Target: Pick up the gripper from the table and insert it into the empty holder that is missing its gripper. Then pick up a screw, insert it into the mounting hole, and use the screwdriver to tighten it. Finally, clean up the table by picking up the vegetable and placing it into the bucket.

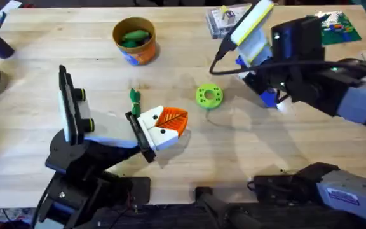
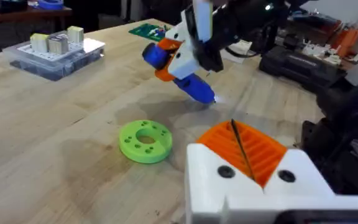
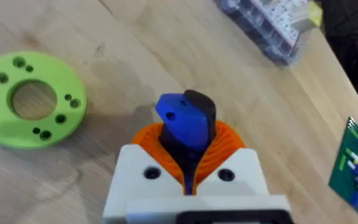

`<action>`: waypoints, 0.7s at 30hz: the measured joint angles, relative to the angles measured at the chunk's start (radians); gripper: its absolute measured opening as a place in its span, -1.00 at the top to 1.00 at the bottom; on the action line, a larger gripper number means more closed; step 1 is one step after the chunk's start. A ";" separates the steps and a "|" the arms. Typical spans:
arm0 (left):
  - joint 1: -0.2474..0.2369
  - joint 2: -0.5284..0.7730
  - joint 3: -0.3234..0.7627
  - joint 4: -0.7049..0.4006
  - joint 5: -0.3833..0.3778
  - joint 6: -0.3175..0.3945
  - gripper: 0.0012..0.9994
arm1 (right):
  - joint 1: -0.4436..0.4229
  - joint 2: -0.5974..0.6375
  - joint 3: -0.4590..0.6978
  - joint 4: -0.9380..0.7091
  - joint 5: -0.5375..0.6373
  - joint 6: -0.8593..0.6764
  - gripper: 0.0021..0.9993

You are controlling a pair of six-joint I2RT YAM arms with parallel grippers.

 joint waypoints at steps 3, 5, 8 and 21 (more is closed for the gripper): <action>0.000 0.000 0.000 0.000 0.000 0.000 0.97 | 0.000 0.042 0.000 0.006 -0.022 -0.062 0.93; 0.000 0.000 0.000 0.000 0.000 0.000 0.97 | 0.000 0.079 0.000 0.019 -0.059 -0.109 0.93; 0.000 0.000 0.000 0.000 0.000 0.000 0.97 | 0.002 0.141 0.001 0.051 -0.103 -0.168 0.93; 0.000 0.000 0.000 0.000 0.000 0.000 0.97 | 0.004 0.248 0.023 0.076 -0.170 -0.349 -0.90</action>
